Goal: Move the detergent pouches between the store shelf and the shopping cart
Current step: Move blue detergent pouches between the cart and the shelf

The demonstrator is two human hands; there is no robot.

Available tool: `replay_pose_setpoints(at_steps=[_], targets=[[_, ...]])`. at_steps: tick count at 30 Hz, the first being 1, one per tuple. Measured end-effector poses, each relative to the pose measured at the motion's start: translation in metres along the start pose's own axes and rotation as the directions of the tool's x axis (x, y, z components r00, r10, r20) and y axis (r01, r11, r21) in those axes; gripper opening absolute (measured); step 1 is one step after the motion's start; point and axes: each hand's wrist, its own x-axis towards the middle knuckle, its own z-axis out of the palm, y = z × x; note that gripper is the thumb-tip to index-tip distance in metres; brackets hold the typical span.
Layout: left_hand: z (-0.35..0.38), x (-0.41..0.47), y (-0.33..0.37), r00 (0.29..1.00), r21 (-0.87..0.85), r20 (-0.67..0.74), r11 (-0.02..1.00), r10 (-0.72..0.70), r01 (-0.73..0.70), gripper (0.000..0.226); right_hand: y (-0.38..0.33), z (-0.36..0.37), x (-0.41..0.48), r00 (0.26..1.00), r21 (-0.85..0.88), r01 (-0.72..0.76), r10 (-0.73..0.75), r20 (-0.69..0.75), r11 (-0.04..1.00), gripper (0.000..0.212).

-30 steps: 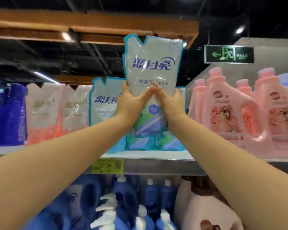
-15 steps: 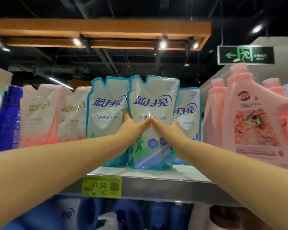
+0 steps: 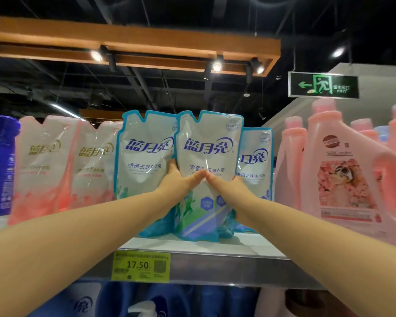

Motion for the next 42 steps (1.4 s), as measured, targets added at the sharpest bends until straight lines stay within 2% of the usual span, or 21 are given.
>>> replay_pose_setpoints(at_steps=[5,9,12,13,15,17,18,20,22,24,25,29,31,36,42], targets=[[0.004,-0.001,0.005,0.998,-0.025,-0.025,0.998,-0.053,0.053,0.083,0.001,0.0,-0.001,1.0,0.014,-0.027,0.027,-0.014,1.0,0.141],[0.006,-0.003,0.016,0.987,-0.129,-0.055,0.982,-0.149,0.141,0.07,0.002,-0.007,-0.006,0.999,0.004,-0.032,0.032,-0.017,0.999,0.111],[0.003,-0.007,0.025,0.977,-0.211,0.007,0.955,-0.212,0.208,0.07,0.005,-0.011,-0.004,0.999,-0.007,-0.032,0.032,-0.03,0.999,0.104],[0.001,-0.008,0.028,0.974,-0.24,0.037,0.944,-0.223,0.226,0.063,0.004,-0.012,-0.004,0.999,-0.013,-0.037,0.036,-0.039,0.999,0.104],[-0.001,-0.009,0.034,0.973,-0.268,0.037,0.936,-0.227,0.229,0.024,0.003,-0.012,-0.004,0.997,-0.019,-0.052,0.051,-0.055,0.998,0.104],[-0.001,-0.012,0.038,0.97,-0.261,0.016,0.936,-0.241,0.236,0.01,0.002,-0.013,-0.005,0.997,-0.028,-0.059,0.057,-0.058,0.998,0.106],[-0.004,-0.01,0.038,0.974,-0.246,0.01,0.944,-0.227,0.222,0.012,0.002,-0.013,-0.005,0.997,-0.032,-0.058,0.056,-0.061,0.998,0.107],[-0.01,-0.011,0.036,0.98,-0.133,0.05,0.971,-0.194,0.199,0.048,0.005,-0.014,-0.005,0.997,-0.035,-0.052,0.049,-0.064,0.998,0.106],[-0.021,-0.022,0.035,0.985,0.194,0.109,0.975,-0.136,0.113,0.067,0.009,-0.015,-0.005,0.998,-0.039,-0.041,0.038,-0.055,0.998,0.104],[-0.035,-0.031,0.03,0.996,0.543,0.089,0.839,-0.021,-0.031,0.066,0.012,-0.015,-0.007,0.999,-0.055,-0.033,0.031,-0.037,0.998,0.104],[-0.041,-0.034,0.027,0.996,0.622,0.073,0.778,0.058,-0.091,0.062,0.014,-0.014,-0.008,0.999,-0.067,-0.026,0.025,-0.026,0.997,0.104],[-0.056,-0.035,0.008,0.943,0.747,0.099,0.603,0.317,-0.281,0.048,0.012,-0.01,-0.009,1.0,-0.107,-0.003,0.0,-0.028,0.994,0.107],[-0.058,-0.031,0.0,0.917,0.751,0.12,0.57,0.38,-0.334,0.048,0.012,-0.007,-0.008,1.0,-0.09,-0.01,0.007,-0.031,0.996,0.108],[-0.054,-0.025,-0.006,0.903,0.714,0.167,0.583,0.396,-0.388,0.065,0.01,0.0,-0.008,0.999,-0.098,-0.025,0.021,-0.036,0.995,0.11],[-0.055,-0.026,-0.007,0.897,0.748,0.203,0.529,0.392,-0.401,0.064,0.007,-0.001,-0.015,0.997,-0.123,-0.053,0.046,-0.054,0.991,0.104]])
